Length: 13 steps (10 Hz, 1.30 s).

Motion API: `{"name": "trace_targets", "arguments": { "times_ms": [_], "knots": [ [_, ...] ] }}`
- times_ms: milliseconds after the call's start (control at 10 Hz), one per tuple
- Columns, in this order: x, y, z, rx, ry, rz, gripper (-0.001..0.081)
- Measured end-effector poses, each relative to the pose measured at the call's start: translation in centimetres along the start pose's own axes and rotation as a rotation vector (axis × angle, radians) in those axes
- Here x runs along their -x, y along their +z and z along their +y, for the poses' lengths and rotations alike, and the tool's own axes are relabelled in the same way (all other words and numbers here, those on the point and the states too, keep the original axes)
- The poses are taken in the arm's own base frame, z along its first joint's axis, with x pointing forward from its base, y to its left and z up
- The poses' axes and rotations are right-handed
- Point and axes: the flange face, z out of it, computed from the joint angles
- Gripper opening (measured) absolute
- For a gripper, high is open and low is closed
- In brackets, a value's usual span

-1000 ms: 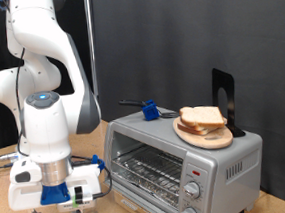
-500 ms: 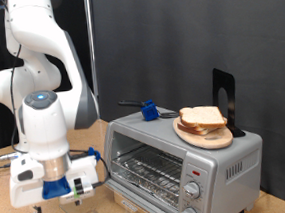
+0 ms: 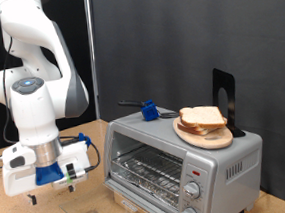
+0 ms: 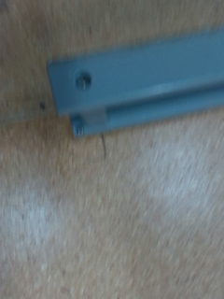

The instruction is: Make a piece of toast with the oven

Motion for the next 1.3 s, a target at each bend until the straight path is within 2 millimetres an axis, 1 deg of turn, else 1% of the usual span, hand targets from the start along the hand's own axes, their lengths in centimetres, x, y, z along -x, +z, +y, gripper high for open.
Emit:
{"name": "trace_targets", "arguments": {
  "times_ms": [700,1000,1100,1200,1300],
  "knots": [
    [-1.2,-10.8,2.0,-0.339,-0.008,-0.035,0.0806],
    [-1.0,-15.8,1.9,-0.412,-0.083,-0.041,0.0806],
    [-0.7,-16.6,1.8,-0.412,-0.090,-0.045,0.0806],
    [-0.7,-16.5,1.9,-0.411,-0.088,-0.045,0.0806],
    [-0.5,-16.6,1.4,-0.449,-0.095,-0.050,0.0806]
  ]
}}
